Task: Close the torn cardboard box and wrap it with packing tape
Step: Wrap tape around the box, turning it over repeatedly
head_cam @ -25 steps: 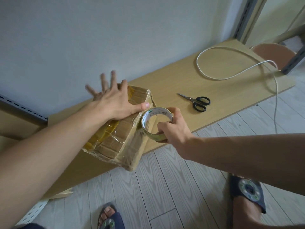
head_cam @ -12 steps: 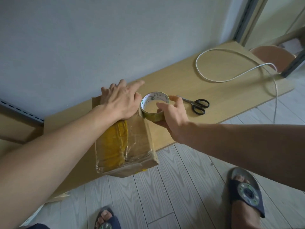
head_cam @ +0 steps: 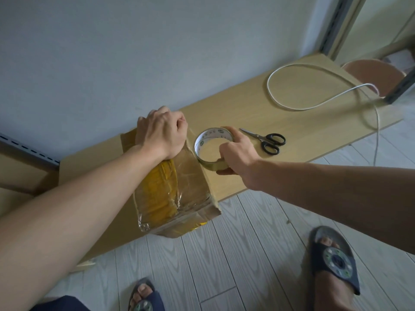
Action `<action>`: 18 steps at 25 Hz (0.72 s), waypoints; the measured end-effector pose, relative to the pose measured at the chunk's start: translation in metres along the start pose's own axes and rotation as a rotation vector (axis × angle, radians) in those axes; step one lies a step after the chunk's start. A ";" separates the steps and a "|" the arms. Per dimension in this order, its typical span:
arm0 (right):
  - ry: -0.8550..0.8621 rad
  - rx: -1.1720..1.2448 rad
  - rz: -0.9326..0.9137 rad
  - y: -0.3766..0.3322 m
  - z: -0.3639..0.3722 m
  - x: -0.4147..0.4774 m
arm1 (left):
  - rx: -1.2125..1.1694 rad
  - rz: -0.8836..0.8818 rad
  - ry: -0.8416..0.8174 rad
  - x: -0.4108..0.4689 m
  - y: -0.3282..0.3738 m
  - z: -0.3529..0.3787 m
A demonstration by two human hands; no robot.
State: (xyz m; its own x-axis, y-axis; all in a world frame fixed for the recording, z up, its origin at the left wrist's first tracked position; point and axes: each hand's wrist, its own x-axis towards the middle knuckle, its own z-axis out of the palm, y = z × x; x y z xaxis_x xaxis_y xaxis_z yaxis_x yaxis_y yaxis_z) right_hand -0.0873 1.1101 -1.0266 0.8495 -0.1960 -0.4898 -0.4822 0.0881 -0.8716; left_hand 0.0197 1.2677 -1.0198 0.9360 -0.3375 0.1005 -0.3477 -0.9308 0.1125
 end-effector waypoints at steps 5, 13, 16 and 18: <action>-0.146 -0.175 -0.013 0.002 -0.031 -0.017 | 0.003 -0.020 0.018 0.007 -0.001 0.001; -0.138 -0.239 -0.173 0.001 -0.047 -0.015 | 0.010 -0.164 0.033 0.029 -0.011 -0.002; -0.208 -0.417 -0.256 0.009 -0.056 -0.018 | 0.015 -0.336 0.030 0.042 -0.021 -0.004; -0.260 -0.452 -0.255 0.021 -0.056 -0.026 | 0.018 -0.441 0.016 0.049 -0.027 -0.006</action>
State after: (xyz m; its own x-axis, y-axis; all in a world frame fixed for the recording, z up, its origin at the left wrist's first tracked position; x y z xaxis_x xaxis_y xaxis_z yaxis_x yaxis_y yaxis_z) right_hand -0.1310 1.0621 -1.0309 0.9479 0.0953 -0.3040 -0.2504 -0.3674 -0.8957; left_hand 0.0747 1.2773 -1.0124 0.9936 0.0945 0.0625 0.0857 -0.9877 0.1308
